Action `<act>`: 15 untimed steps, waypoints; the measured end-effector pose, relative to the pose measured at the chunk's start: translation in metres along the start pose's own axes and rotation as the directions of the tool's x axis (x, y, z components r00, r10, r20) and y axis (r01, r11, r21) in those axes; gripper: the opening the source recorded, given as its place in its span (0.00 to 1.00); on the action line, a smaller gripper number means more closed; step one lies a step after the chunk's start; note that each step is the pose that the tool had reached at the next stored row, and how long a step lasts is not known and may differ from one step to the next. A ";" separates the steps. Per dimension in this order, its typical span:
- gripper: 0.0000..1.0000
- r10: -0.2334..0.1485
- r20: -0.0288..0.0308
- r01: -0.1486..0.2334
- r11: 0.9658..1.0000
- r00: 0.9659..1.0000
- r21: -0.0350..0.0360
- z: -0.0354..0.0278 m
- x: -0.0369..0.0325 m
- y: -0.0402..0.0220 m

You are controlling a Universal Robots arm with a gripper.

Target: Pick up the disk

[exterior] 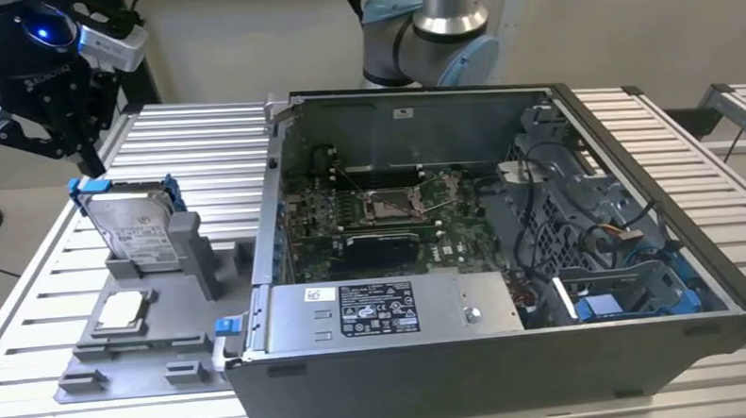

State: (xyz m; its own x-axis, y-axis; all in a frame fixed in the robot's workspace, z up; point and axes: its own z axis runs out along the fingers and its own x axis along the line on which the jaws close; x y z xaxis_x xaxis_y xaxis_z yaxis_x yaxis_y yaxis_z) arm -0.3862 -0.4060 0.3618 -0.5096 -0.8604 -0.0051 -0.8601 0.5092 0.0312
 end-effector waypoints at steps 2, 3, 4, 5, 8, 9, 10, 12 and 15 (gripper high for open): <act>0.00 -0.030 0.000 0.030 1.000 1.000 0.000 0.0002 0.0001 0.0001; 0.00 -0.044 0.000 0.044 0.999 0.999 -0.001 0.0002 0.0001 0.0002; 0.00 -0.058 0.000 0.058 0.998 0.998 -0.001 0.0003 0.0002 0.0003; 0.00 -0.073 0.000 0.073 0.997 0.997 -0.001 0.0004 0.0003 0.0005; 0.00 -0.109 0.002 0.109 0.994 0.994 -0.003 0.0005 0.0007 0.0011; 0.00 -0.120 0.003 0.120 0.993 0.993 -0.004 0.0005 0.0008 0.0014; 0.00 -0.130 0.004 0.130 0.992 0.992 -0.005 0.0005 0.0010 0.0017; 0.00 -0.148 0.007 0.148 0.989 0.989 -0.006 0.0006 0.0015 0.0025; 0.00 -0.173 0.012 0.173 0.985 0.985 -0.008 0.0008 0.0024 0.0039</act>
State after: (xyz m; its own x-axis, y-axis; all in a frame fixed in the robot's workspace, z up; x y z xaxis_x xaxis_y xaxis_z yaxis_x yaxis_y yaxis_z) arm -0.3908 -0.4060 0.3612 -0.3537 -0.9351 -0.0220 -0.9350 0.3527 0.0383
